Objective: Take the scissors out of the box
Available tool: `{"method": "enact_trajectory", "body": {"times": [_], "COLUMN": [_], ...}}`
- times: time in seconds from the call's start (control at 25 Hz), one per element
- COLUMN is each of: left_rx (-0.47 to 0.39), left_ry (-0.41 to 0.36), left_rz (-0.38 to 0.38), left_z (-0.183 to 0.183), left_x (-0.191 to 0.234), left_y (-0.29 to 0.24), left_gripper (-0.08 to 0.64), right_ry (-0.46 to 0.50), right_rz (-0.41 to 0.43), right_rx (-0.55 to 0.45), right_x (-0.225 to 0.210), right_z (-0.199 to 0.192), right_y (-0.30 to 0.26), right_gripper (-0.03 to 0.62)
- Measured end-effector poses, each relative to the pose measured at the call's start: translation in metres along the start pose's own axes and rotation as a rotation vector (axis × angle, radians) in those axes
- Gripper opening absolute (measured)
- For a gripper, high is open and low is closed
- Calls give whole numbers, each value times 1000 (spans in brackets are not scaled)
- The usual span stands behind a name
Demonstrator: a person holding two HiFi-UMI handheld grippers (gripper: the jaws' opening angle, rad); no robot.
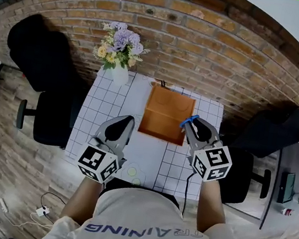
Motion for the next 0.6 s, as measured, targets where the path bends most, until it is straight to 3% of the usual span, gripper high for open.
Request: {"method": "enact_trajectory", "body": {"times": [0.28,0.6], "left_rx": [-56,-81], "left_ry": [-67,-101], "left_rz": [-40,-64], "left_z": [34,49], "left_x": [-26,-40], "left_y": [-5,-11], "left_gripper": [0,0], "right_ry": [-56,-72], "right_rz": [-91,-156], "right_rx": [-222,-291], "right_x": [-20,-34], "right_z": [53,67], "right_y": [62,89], "right_gripper": [97,97]}}
Point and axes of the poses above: the fingertips, and each gripper's own axes: y backward along the fingers, x to its left, z out of its top, the point moved 3 cm from there along y, backward along the fingers, and after that the axes turned 8 degrees about -z, right-handed, at the moved point
